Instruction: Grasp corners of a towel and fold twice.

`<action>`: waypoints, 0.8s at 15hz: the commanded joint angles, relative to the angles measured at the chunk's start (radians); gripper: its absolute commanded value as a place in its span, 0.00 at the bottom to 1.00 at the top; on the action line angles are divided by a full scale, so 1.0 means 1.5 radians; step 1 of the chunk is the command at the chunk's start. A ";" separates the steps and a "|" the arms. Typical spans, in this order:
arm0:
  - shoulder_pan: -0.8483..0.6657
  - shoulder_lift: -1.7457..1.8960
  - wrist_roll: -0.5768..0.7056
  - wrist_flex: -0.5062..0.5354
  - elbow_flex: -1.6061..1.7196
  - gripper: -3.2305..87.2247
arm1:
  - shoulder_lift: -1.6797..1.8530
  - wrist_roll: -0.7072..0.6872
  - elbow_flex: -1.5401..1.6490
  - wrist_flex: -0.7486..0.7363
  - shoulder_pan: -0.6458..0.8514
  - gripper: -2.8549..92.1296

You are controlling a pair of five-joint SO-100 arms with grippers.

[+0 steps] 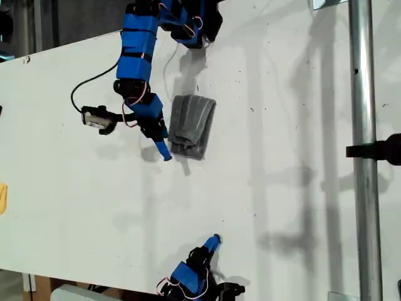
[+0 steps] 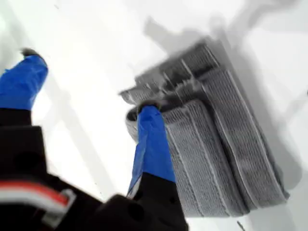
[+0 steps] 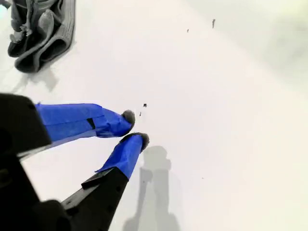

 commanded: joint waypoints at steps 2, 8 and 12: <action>-0.064 0.005 0.206 0.003 0.004 0.09 | 0.246 -0.044 0.055 -0.041 0.071 0.31; -0.054 0.005 0.516 0.002 0.004 0.07 | 0.882 0.136 0.693 0.070 0.084 0.03; -0.055 0.005 0.516 0.002 0.004 0.07 | 1.029 0.335 0.892 0.183 0.041 0.13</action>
